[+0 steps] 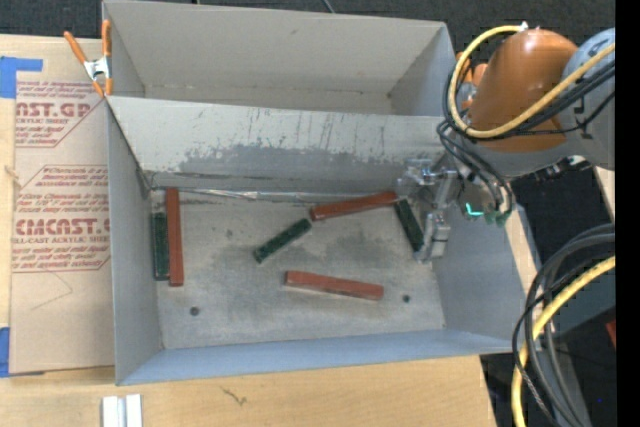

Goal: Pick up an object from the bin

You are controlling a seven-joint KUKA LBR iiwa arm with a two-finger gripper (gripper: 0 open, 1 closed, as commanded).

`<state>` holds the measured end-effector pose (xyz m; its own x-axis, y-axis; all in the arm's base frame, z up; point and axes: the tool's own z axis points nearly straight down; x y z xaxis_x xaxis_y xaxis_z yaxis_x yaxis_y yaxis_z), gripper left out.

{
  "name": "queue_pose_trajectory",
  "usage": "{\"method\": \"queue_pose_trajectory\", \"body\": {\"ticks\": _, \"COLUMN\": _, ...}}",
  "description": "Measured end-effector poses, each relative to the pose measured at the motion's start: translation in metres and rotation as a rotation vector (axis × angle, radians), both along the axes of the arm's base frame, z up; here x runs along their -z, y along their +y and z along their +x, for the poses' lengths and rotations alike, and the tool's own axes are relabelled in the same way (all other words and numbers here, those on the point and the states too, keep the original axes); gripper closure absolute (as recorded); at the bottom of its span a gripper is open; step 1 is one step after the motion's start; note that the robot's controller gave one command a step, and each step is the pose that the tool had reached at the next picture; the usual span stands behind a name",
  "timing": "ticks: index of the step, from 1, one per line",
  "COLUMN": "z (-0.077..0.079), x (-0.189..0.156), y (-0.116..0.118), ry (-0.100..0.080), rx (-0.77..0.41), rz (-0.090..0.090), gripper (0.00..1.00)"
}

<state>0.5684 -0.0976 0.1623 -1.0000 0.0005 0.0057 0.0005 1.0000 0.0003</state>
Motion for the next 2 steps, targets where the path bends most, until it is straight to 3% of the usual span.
{"method": "queue_pose_trajectory", "body": {"ticks": 1, "z": 0.002, "x": -0.004, "y": 0.000, "ry": -0.007, "rx": -0.001, "rz": -0.001, "gripper": 0.00}}
{"method": "queue_pose_trajectory", "body": {"ticks": 2, "z": -0.022, "x": 0.037, "y": 0.017, "ry": -0.015, "rx": -0.023, "rz": -0.003, "gripper": 0.00}}
